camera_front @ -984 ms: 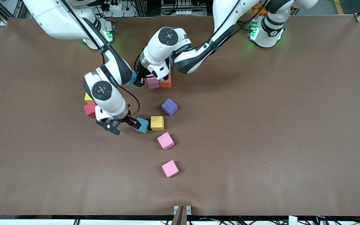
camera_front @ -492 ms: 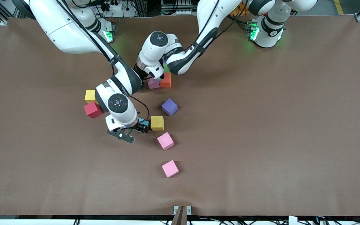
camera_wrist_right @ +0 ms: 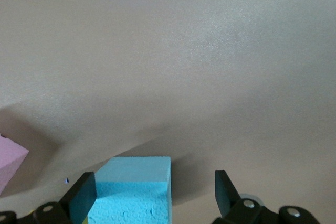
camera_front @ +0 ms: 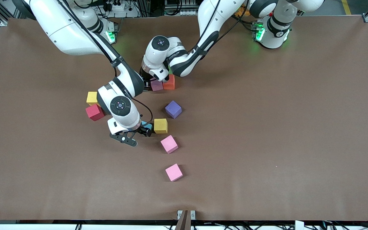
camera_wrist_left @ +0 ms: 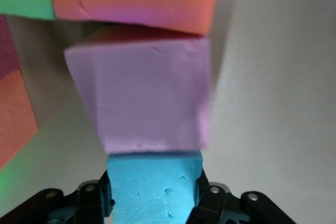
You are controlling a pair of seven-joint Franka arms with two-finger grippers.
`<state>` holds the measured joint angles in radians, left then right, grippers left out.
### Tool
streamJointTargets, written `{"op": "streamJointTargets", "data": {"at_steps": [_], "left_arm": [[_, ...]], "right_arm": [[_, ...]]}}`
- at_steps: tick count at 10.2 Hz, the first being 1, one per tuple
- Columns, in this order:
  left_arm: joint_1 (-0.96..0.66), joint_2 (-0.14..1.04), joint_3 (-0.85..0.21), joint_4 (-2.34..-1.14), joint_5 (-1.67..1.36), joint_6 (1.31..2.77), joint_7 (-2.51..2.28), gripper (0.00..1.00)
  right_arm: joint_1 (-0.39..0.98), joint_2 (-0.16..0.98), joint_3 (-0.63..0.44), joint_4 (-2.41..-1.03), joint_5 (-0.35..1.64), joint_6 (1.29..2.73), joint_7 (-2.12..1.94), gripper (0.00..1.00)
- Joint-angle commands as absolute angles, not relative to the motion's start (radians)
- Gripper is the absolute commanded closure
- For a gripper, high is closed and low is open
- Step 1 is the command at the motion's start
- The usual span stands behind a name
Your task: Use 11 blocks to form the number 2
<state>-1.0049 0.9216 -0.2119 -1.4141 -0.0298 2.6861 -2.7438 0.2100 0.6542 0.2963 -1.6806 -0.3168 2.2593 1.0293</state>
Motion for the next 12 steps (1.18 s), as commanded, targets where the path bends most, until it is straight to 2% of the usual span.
{"op": "streamJointTargets", "data": {"at_steps": [1,3,7,11,12], "left_arm": [[-1.04,0.92,-0.186,-1.405,-0.025,2.643,-2.861,0.77],[-1.04,0.92,-0.186,-1.405,-0.023,2.635,-2.855,0.77],[-1.04,0.919,-0.186,-1.405,0.009,2.524,-2.85,0.77],[-1.04,0.919,-0.186,-1.407,0.07,2.485,-2.833,0.77],[-1.04,0.919,-0.186,-1.407,0.078,2.464,-2.83,0.77]], "right_arm": [[0.209,0.658,0.302,-1.649,-0.341,2.244,1.014,0.0],[0.21,0.653,0.305,-1.643,-0.339,2.243,1.017,0.0],[0.212,0.664,0.31,-1.672,-0.341,2.25,1.016,0.0],[0.213,0.666,0.31,-1.746,-0.339,2.345,1.023,0.0],[0.213,0.664,0.31,-1.747,-0.337,2.345,1.029,0.16]]}}
